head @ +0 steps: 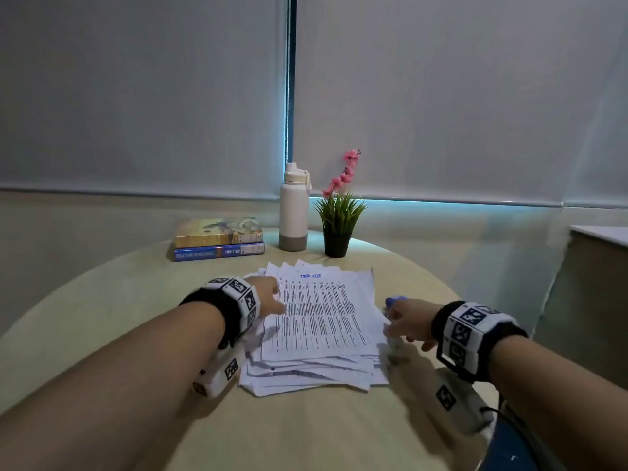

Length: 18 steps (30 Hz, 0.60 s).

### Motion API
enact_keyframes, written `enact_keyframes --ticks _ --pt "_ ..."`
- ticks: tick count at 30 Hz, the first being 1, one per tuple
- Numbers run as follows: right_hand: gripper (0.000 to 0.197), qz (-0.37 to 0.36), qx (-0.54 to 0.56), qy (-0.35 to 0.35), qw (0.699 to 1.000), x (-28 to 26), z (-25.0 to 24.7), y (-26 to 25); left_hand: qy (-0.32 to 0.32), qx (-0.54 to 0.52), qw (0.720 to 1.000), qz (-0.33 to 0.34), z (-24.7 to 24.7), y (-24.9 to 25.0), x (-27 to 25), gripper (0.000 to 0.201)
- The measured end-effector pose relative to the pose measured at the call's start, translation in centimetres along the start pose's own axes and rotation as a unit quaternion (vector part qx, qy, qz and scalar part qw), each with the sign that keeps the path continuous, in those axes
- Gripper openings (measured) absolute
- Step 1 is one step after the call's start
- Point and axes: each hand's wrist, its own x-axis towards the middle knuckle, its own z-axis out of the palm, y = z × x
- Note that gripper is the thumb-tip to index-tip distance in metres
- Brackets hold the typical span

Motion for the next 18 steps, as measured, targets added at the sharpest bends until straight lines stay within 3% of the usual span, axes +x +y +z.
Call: enact_keyframes --ticks 3,8,14,18 --pt "0.029 0.009 -0.073 -0.018 0.997 2.2 0.5 -0.3 -0.053 -0.017 0.998 -0.027 1.0 -0.4 1.6 0.066" --pt "0.043 0.018 -0.074 -0.021 0.997 4.1 0.5 -1.4 -0.024 -0.08 0.996 -0.02 1.5 -0.7 3.0 0.069" --pt "0.019 0.003 -0.087 -0.017 0.996 4.8 0.5 -1.4 0.014 -0.175 0.983 0.054 0.2 -0.4 2.9 0.051" --pt "0.02 -0.008 -0.062 -0.001 0.998 4.2 -0.4 -0.5 0.041 -0.266 0.957 0.108 -1.0 -0.3 0.6 0.055"
